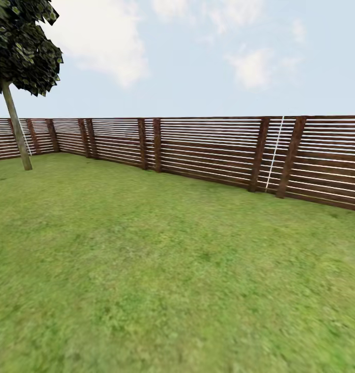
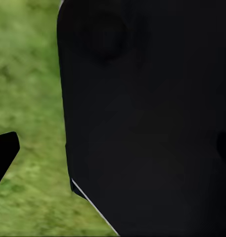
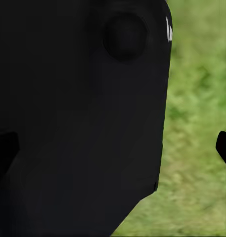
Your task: Take the three Easter eggs out of the wicker basket on the lawn in the garden, then place them on the lawn next to a single tree (choose any tree) so that all three eggs are next to the same tree and none are left in the basket.
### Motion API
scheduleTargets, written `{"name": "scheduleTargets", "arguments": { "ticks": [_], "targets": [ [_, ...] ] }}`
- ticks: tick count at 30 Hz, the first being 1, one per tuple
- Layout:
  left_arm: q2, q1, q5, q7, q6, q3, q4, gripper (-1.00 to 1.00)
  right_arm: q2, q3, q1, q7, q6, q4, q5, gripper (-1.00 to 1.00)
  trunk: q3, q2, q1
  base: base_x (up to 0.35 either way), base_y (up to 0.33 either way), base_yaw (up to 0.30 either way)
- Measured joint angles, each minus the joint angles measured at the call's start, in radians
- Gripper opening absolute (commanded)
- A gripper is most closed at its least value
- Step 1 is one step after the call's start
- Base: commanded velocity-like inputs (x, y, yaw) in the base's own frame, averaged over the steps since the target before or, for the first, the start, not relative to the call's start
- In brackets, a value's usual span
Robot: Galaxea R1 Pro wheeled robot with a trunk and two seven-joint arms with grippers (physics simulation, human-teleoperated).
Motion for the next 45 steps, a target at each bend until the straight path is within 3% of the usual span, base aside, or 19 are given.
{"name": "scheduleTargets", "arguments": {
  "ticks": [4, 14, 45],
  "targets": [
    [0.01, -0.005, -0.001, 0.012, 0.02, -0.002, -0.004, 1.0, -0.02, -0.006, 0.003, -0.003, 0.001, 0.016, -0.004, 1.0, 0.0, 0.0, 0.0, 0.0, 0.0, 0.0],
    [0.017, -0.006, 0.0, 0.012, 0.022, 0.0, -0.006, 1.0, -0.024, -0.005, 0.003, -0.001, 0.0, 0.021, -0.003, 1.0, 0.0, 0.0, 0.0, 0.0, 0.0, -0.037],
    [0.025, -0.006, 0.001, 0.012, 0.019, 0.0, -0.007, 1.0, -0.023, -0.001, 0.003, 0.001, -0.003, 0.035, -0.003, 1.0, 0.0, 0.0, 0.0, 0.0, 0.0, -0.271]
  ]
}}
